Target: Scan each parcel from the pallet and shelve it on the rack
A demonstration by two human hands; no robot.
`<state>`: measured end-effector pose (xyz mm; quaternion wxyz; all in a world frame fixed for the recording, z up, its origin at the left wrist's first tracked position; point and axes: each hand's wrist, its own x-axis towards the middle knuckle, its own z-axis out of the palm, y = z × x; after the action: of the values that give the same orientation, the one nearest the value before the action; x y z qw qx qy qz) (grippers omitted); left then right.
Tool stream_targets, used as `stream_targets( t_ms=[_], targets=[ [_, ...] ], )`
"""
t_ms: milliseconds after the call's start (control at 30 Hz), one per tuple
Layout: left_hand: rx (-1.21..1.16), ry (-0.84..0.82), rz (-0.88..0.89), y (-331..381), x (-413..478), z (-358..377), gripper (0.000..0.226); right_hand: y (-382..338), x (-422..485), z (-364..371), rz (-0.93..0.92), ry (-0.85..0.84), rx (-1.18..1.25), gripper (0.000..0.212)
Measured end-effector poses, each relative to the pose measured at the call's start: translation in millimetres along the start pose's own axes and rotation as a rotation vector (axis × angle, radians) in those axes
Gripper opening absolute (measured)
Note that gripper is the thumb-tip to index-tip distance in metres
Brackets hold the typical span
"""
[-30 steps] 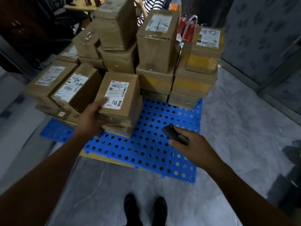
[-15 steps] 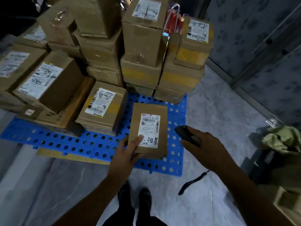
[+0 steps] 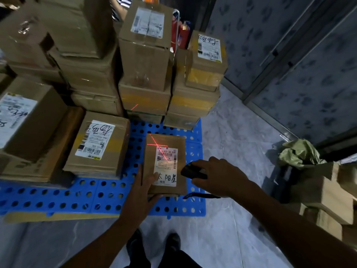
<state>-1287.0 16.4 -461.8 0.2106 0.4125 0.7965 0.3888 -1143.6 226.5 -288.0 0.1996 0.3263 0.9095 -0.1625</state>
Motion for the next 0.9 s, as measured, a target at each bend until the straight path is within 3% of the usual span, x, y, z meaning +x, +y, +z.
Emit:
stream_targets(
  t_ms=[300, 633, 900],
  targets=[
    [-0.011, 0.005, -0.042, 9, 7, 2, 0.077, 31, 2, -1, -0.065, -0.027, -0.032, 0.066],
    [0.057, 0.142, -0.077, 25, 3, 21, 0.092, 98, 8, -5, -0.297, -0.015, -0.021, 0.052],
    [-0.071, 0.421, -0.142, 88, -35, 37, 0.075, 133, 30, 15, -0.349, -0.111, 0.373, 0.060]
  ],
)
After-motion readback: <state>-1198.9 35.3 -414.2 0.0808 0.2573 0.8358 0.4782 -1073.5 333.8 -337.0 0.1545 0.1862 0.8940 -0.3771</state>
